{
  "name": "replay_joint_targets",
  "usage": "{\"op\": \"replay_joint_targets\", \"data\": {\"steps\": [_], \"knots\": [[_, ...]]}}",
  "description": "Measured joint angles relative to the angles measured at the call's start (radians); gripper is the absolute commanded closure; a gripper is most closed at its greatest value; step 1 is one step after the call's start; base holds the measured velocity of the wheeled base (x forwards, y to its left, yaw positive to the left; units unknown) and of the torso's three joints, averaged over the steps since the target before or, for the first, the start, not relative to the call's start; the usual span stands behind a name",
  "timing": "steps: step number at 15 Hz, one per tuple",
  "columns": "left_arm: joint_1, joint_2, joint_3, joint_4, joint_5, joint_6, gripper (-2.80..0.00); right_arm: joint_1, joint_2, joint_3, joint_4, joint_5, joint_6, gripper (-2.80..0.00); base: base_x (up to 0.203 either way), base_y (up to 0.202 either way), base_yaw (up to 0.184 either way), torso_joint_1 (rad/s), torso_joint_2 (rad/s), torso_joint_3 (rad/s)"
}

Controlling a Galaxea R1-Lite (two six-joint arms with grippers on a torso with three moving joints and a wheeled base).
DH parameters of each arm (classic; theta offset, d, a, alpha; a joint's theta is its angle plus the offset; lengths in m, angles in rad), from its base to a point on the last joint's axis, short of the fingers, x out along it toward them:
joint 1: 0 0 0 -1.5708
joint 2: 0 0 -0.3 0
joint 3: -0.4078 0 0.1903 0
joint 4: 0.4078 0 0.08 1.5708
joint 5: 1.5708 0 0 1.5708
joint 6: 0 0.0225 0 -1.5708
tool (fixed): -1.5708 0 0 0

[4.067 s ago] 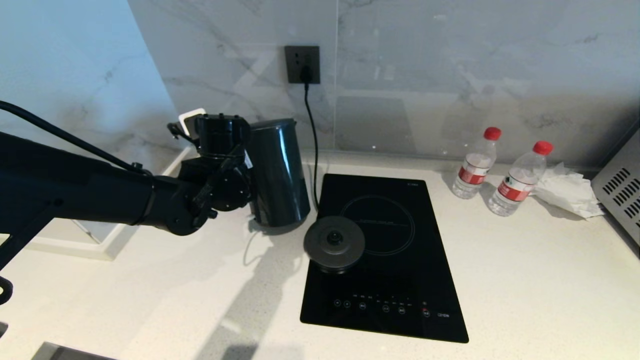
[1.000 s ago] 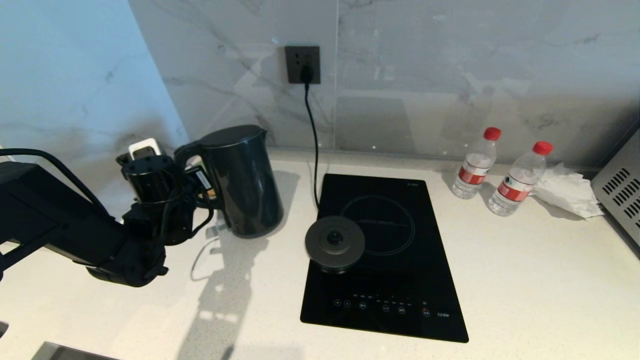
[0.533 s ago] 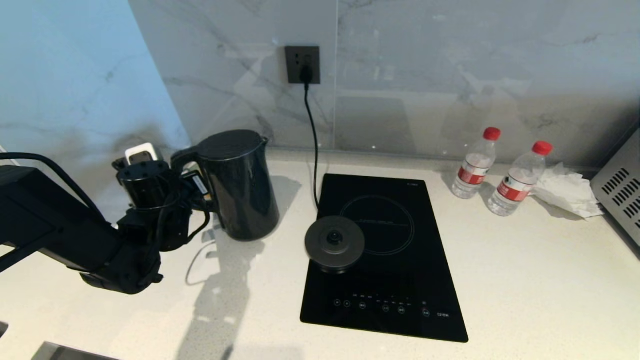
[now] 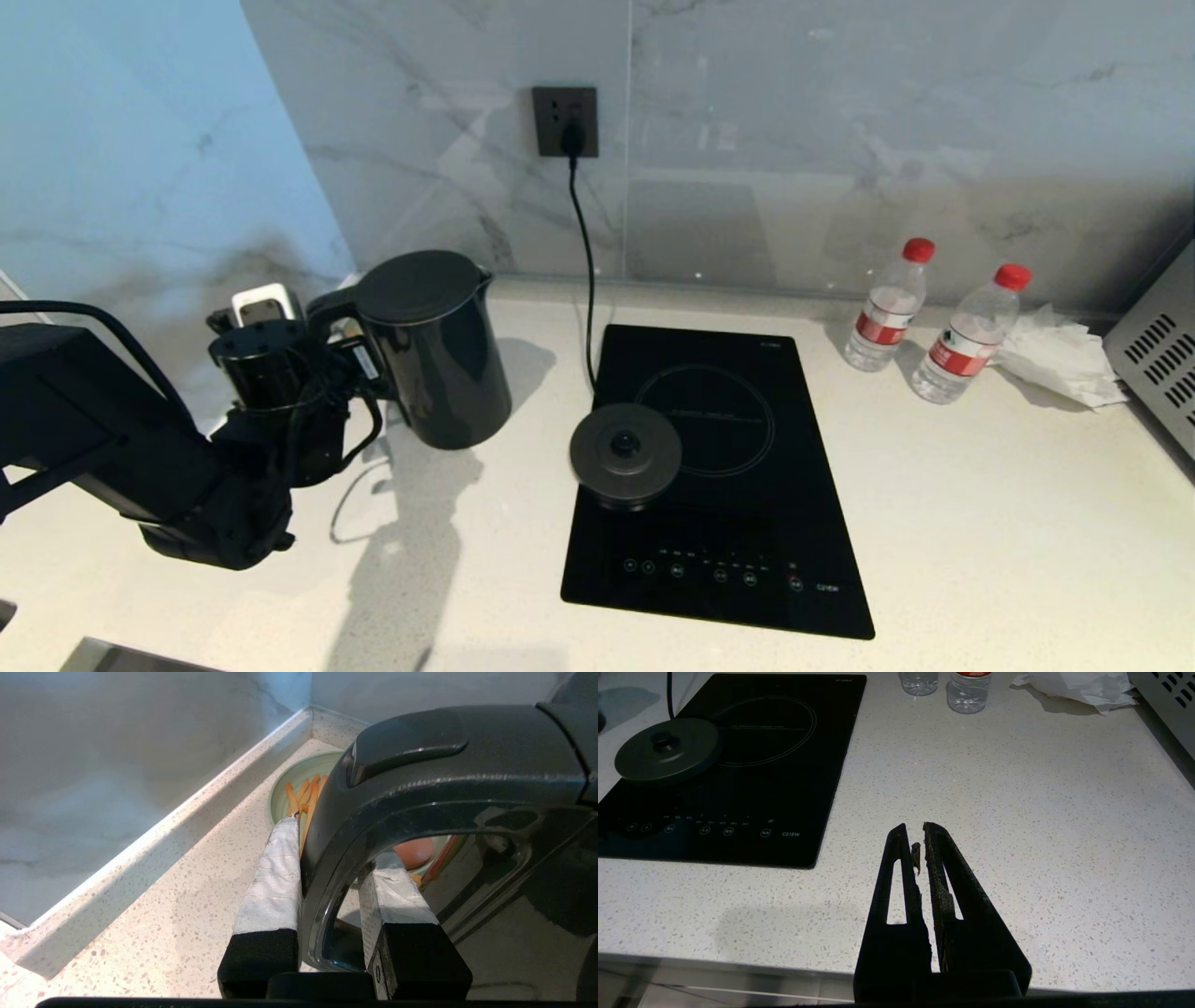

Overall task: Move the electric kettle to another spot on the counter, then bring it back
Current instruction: Place it by the sink

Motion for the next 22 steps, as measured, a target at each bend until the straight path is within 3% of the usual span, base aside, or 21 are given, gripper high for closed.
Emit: {"op": "replay_joint_targets", "data": {"steps": [6, 7, 8, 15, 20, 22], "knots": [[-0.015, -0.002, 0.016, 0.009, 0.001, 0.023, 0.00, 0.000, 0.000, 0.000, 0.001, 0.000, 0.000, 0.00, 0.000, 0.000, 0.000, 0.000, 0.00, 0.000], [-0.020, -0.005, 0.016, 0.011, 0.002, 0.028, -2.40, 0.000, 0.000, 0.000, 0.000, 0.000, 0.000, 0.00, 0.000, 0.000, 0.000, 0.000, 0.00, 0.000], [-0.024, -0.007, 0.017, 0.011, 0.003, 0.028, -2.80, 0.000, 0.000, 0.000, 0.000, 0.000, 0.000, 0.00, 0.000, 0.000, 0.000, 0.000, 0.00, 0.000], [-0.014, -0.013, 0.040, 0.006, 0.009, 0.015, -2.80, 0.000, 0.000, 0.000, 0.001, 0.000, 0.000, 0.00, 0.000, 0.000, 0.000, 0.000, 0.00, 0.000], [0.040, 0.019, 0.127, -0.191, 0.000, 0.040, -2.80, 0.000, 0.000, 0.000, 0.000, 0.000, 0.000, 0.00, 0.000, 0.000, 0.000, 0.000, 0.00, 0.000], [0.057, 0.033, 0.169, -0.199, -0.004, 0.041, -2.80, 0.000, 0.000, 0.000, 0.000, 0.000, 0.000, 0.00, 0.000, 0.000, 0.000, 0.000, 0.00, 0.000]]}}
